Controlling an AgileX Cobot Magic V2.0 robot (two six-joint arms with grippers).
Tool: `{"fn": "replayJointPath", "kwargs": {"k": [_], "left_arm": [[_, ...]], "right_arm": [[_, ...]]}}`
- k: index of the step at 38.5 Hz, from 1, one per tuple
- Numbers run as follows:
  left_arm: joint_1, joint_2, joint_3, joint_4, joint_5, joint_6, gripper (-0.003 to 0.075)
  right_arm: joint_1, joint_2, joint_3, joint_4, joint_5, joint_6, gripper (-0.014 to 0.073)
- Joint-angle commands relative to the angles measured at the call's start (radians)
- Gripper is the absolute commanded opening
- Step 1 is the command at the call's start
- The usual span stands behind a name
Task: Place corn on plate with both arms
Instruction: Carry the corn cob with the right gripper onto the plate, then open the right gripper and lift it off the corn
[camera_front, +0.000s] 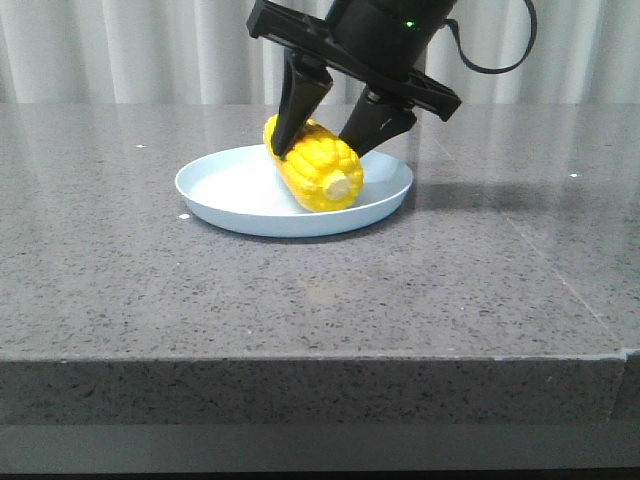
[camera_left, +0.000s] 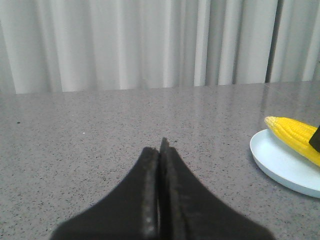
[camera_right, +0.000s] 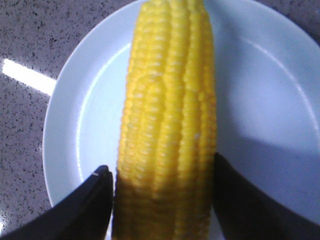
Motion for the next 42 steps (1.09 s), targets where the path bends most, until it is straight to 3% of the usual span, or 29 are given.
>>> {"fn": "replayJointPath", "kwargs": {"k": [1,16,18,25,29,35,42], "left_arm": [[0.001,0.011,-0.027,0.004,-0.083,-0.009,-0.002],[0.001,0.011,-0.027,0.004,-0.083,-0.009,-0.002],[0.001,0.011,-0.027,0.004,-0.083,-0.009,-0.002],[0.001,0.011,-0.027,0.004,-0.083,-0.009,-0.002],[0.001,0.011,-0.027,0.004,-0.083,-0.009,-0.002],[0.001,0.011,-0.027,0.004,-0.083,-0.009,-0.002],[0.001,0.011,-0.027,0.004,-0.083,-0.009,-0.002]], "right_arm": [[-0.001,-0.06,-0.04,0.024,-0.028,-0.01,0.0549],[-0.003,-0.135,-0.145,0.024,-0.001,-0.01,0.0541],[-0.003,-0.137,-0.163,0.024,0.019,-0.01,0.049],[-0.005,-0.139,-0.18,0.023,0.047,-0.01,0.0141],[-0.008,-0.141,-0.18,0.022,0.054,-0.01,0.0006],[-0.035,-0.149,-0.18,0.019,0.068,-0.01,-0.0072],[-0.095,-0.184,-0.18,-0.073,0.135,-0.016,-0.0069]]}}
